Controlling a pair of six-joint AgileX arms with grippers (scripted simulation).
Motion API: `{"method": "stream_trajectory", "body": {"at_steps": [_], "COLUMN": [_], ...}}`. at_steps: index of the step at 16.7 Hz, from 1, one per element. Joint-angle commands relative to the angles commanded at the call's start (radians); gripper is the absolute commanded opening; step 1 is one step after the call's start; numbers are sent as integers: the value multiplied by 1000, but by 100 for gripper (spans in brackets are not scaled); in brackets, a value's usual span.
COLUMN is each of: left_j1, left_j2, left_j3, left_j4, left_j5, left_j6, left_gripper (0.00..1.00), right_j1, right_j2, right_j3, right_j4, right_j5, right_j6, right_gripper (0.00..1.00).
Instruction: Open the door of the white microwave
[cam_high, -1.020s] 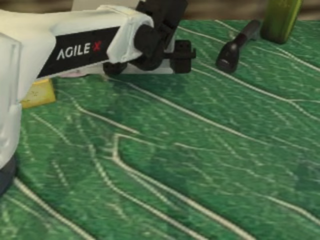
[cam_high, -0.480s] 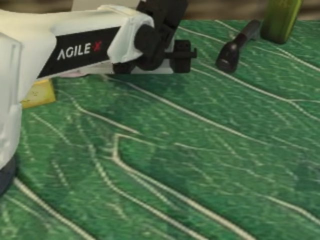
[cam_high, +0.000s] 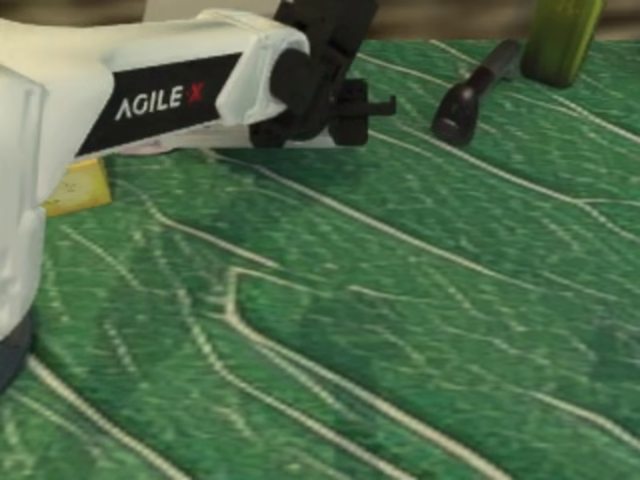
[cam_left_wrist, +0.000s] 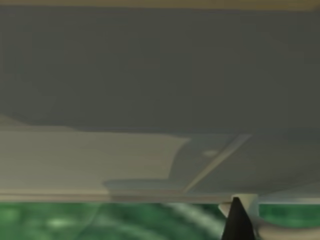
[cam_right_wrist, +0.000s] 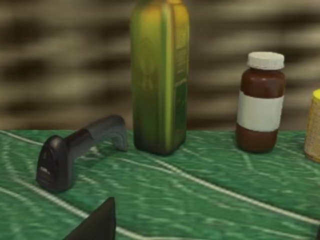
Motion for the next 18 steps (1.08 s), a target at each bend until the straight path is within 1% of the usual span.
{"method": "stream_trajectory", "body": {"at_steps": [6, 7, 14, 18], "left_j1": [0, -36, -33, -32], "left_j2": [0, -28, -88, -91], "left_j3": [0, -52, -139, -145], "left_j4": [0, -9, 42, 44], "left_j5": [0, 15, -18, -20], "left_j6": [0, -3, -27, -28], "left_gripper": [0, 0, 0, 0], "right_j1": [0, 0, 0, 0], "right_j2": [0, 0, 0, 0], "right_j3": [0, 0, 0, 0], "right_j4": [0, 0, 0, 0], "right_j5": [0, 0, 0, 0], "right_j6": [0, 0, 0, 0], "right_gripper": [100, 100, 100, 100]}}
